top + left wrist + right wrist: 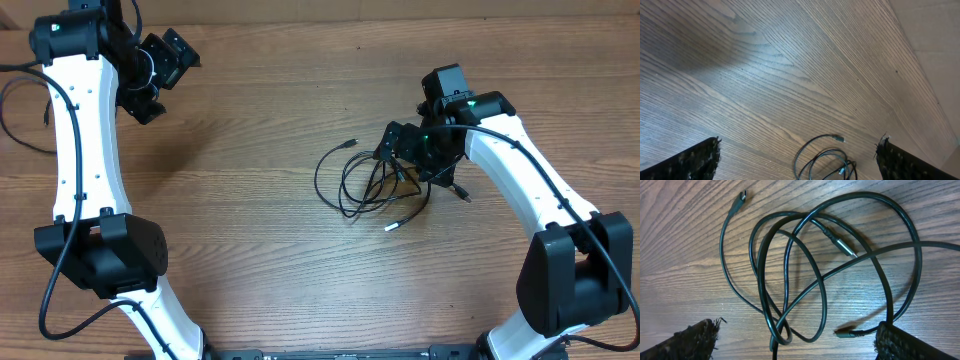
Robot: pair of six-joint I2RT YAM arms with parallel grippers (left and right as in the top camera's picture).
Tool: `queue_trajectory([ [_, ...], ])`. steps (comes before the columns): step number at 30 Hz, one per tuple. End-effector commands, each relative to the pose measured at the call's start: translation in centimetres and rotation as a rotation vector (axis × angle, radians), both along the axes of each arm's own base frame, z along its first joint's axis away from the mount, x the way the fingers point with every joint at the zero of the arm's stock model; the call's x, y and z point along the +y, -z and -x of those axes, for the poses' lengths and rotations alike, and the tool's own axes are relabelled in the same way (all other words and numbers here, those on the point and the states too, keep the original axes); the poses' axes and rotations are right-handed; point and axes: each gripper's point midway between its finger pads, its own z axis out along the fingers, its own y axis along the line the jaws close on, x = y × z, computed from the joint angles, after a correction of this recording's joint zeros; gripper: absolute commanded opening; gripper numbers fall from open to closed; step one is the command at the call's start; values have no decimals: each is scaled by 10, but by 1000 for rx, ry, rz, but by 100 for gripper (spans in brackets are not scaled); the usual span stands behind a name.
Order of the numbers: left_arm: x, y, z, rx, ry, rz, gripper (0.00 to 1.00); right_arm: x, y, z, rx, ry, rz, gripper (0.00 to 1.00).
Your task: Untangle cables
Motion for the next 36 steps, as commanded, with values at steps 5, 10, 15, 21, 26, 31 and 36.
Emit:
queue_trajectory([
  [5, -4, 4, 0, 5, 33, -1, 100, -1, -5, -6, -26, 0, 6, 100],
  [10, -5, 7, 7, 26, 82, -12, 100, -1, -5, -6, -26, 0, 6, 100],
  [15, -8, 12, 24, 76, 164, -30, 100, -1, -5, -6, -26, 0, 6, 100],
  [21, -17, 16, 43, 142, 234, -29, 99, -1, -5, -6, -26, 0, 6, 100],
  [26, -36, 17, 58, 190, 317, -29, 100, 0, -6, -11, -46, 0, 1, 100],
  [31, -65, 18, 62, 194, 391, -35, 100, 1, -7, -15, -61, 0, -3, 100],
  [36, -103, 18, 64, 175, 494, -67, 100, 1, -7, -15, -61, 0, -3, 100],
])
